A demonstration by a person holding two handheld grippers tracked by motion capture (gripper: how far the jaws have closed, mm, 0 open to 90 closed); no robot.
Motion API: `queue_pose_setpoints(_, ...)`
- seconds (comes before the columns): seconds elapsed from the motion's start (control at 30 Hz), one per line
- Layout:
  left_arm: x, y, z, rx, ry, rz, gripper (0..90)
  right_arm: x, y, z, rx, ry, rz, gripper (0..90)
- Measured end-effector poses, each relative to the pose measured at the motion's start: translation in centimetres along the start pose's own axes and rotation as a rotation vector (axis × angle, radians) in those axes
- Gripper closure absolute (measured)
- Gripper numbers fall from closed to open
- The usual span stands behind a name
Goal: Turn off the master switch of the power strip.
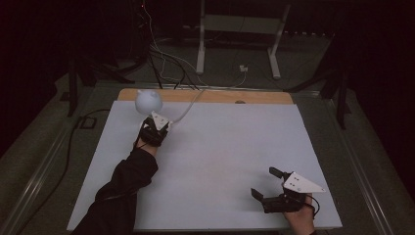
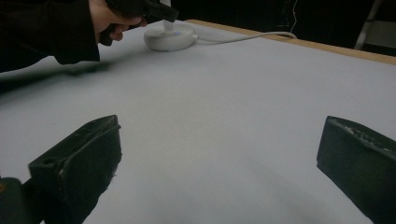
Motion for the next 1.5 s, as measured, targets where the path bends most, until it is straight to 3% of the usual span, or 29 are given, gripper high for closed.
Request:
queue_pose_setpoints(0.17,0.5,-0.1,0.8,0.006,-0.001,-0.020,90.0,0.0,0.0,0.0,0.000,-0.001,0.001,0.0)
queue_pose_setpoints(0.47,1.0,0.2,1.7,-0.047,0.042,0.064,90.0,0.0,-0.1,-0.1,0.001,-0.005,0.001,0.0)
queue_pose_setpoints(0.6,1.1,0.4,1.9,-0.055,0.038,0.062,90.0,0.0,-0.1,-0.1,0.004,-0.005,0.001,0.0)
queue_pose_setpoints(0.63,1.2,0.6,2.0,-0.077,0.049,0.075,90.0,-0.1,-0.1,-0.1,0.003,-0.006,0.001,0.0)
queue_pose_setpoints(1.03,1.4,0.9,2.2,-0.077,0.056,0.070,90.0,0.0,-0.1,-0.2,0.003,-0.004,0.003,0.0)
queue_pose_setpoints(1.1,1.5,1.0,2.2,-0.058,0.057,0.055,90.0,-0.1,-0.1,-0.2,0.003,-0.005,0.003,0.0)
queue_pose_setpoints(1.17,1.5,1.1,2.1,-0.063,0.067,0.071,90.0,0.0,-0.1,-0.1,0.004,-0.003,0.002,0.0)
queue_pose_setpoints(1.23,1.6,1.0,2.2,-0.034,0.064,0.048,90.0,0.0,-0.2,-0.1,0.003,-0.002,0.003,0.0)
queue_pose_setpoints(1.37,1.5,0.9,2.3,-0.063,0.076,0.104,90.0,0.0,-0.1,0.0,0.003,0.000,0.002,0.0)
queue_pose_setpoints(1.5,1.6,1.1,2.3,-0.058,0.078,0.103,90.0,0.0,-0.1,-0.1,0.001,0.000,0.002,0.0)
Point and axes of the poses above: each handheld gripper's, and its own axes: z roughly forward along the jaws, x roughly out of its underside, y roughly to its left, the point moved 8 cm from there along z, roughly forward along the jaws, and after that the axes turned 9 degrees about x, right-handed, at the moved point
